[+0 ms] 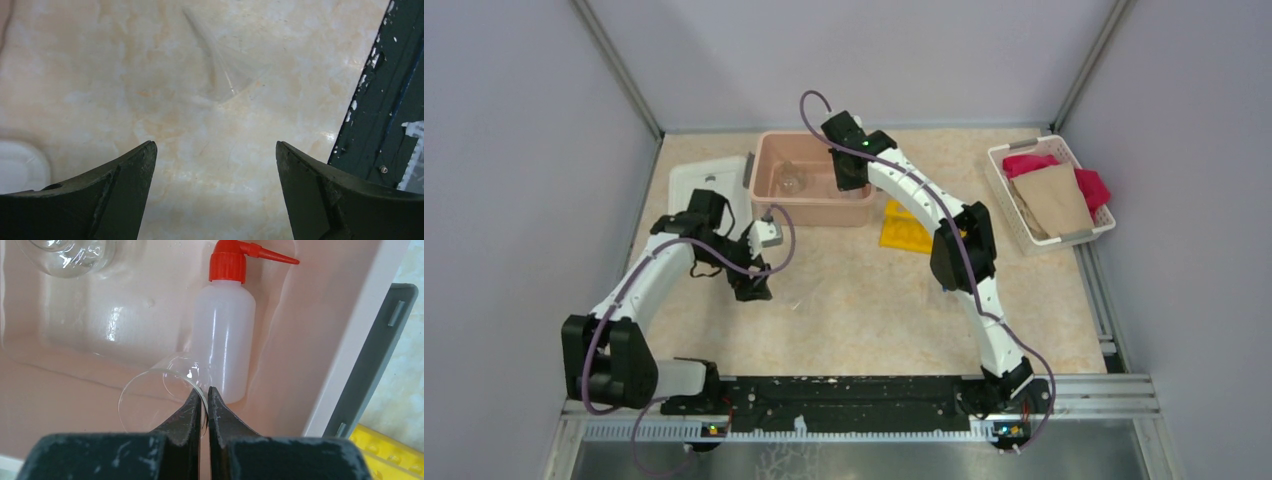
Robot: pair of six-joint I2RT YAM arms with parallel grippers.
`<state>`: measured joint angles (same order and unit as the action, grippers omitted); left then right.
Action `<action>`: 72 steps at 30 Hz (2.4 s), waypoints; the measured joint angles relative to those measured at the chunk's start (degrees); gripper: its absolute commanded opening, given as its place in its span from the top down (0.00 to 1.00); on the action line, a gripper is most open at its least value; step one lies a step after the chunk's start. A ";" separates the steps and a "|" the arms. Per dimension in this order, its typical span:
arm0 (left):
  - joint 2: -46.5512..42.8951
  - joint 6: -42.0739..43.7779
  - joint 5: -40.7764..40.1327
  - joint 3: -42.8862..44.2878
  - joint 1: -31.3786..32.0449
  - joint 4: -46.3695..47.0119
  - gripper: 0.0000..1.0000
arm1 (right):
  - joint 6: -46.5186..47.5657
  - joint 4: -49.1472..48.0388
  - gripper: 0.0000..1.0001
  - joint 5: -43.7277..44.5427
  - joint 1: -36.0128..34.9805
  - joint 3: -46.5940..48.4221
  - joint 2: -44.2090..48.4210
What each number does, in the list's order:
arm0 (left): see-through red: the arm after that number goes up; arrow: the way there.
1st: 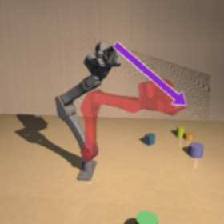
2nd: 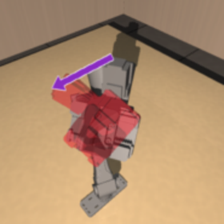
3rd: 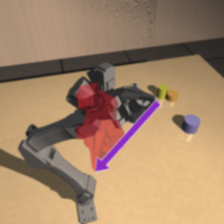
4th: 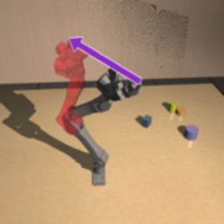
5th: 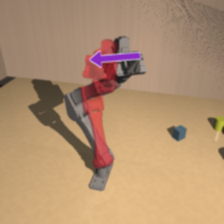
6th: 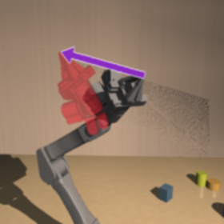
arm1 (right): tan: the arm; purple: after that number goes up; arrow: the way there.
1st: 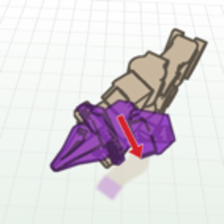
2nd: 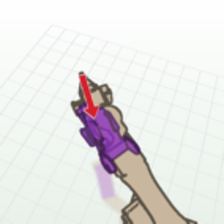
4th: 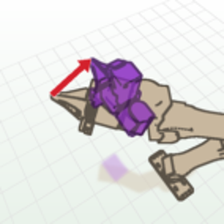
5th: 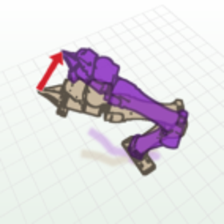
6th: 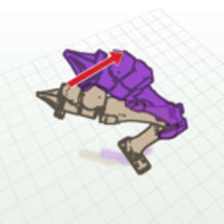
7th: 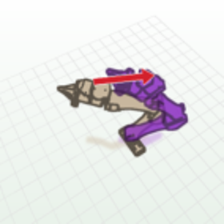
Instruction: Organize the chemistry lab equipment
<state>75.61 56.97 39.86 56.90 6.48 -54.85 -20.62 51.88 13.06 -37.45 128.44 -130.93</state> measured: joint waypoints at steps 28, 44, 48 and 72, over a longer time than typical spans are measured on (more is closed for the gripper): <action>-1.60 -9.79 -4.11 -12.63 18.36 20.35 0.09 | -0.79 -2.16 0.58 2.34 1.07 -2.45 0.00; 1.09 -12.92 -10.03 -12.81 25.38 23.39 0.25 | -2.82 -3.02 0.54 0.68 1.70 -4.35 5.66; 2.60 -13.31 -12.46 -12.81 25.92 25.03 0.42 | -4.17 -5.05 0.58 -2.86 1.70 -5.20 11.58; 1.07 -13.75 -20.41 3.98 26.03 19.61 1.00 | -7.06 -15.34 0.70 -5.60 1.70 -32.20 37.44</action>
<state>76.69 43.22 19.44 60.88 32.51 -35.24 -27.68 36.53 7.46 -35.75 96.25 -93.49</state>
